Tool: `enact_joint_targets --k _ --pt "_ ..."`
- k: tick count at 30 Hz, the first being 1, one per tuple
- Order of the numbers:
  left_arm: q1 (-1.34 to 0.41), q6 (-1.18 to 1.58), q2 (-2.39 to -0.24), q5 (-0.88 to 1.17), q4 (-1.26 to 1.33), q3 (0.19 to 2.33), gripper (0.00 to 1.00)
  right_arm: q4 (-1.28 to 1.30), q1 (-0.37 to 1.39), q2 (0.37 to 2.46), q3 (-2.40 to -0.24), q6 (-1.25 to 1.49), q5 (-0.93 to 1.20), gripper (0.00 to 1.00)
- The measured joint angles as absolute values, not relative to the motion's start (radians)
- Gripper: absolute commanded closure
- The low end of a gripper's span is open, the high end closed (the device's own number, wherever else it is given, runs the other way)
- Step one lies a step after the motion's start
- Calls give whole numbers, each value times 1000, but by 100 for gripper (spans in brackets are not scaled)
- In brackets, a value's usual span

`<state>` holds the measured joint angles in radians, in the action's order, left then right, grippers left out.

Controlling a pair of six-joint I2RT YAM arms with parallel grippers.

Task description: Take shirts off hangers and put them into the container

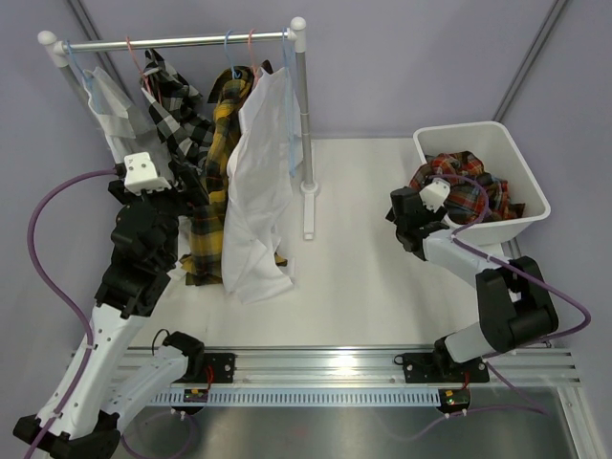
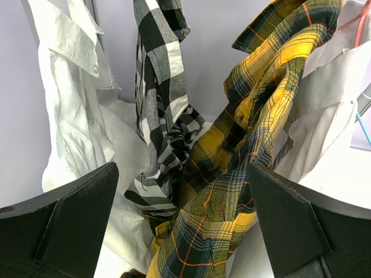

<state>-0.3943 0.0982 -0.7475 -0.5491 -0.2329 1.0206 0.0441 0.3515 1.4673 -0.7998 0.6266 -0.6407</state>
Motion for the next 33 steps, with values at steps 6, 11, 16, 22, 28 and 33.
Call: enact_joint_targets --k 6,11,16,22,28,33 --pt "-389 98 -746 -549 -231 1021 1 -2 352 1527 -826 618 -694 21" --pt "-386 99 -745 -549 -231 1020 1 -35 352 1577 -860 587 -725 28" --pt "-385 98 -744 -549 -231 1021 1 -41 352 1623 -889 570 -746 46" --pt "-384 98 -739 -549 -231 1020 1 -25 352 1678 -941 568 -786 79" --pt "-381 98 -739 -550 -231 1020 1 18 352 1703 -996 572 -832 100" --pt "-380 98 -738 -550 -231 1020 1 51 352 1705 -1025 560 -853 100"
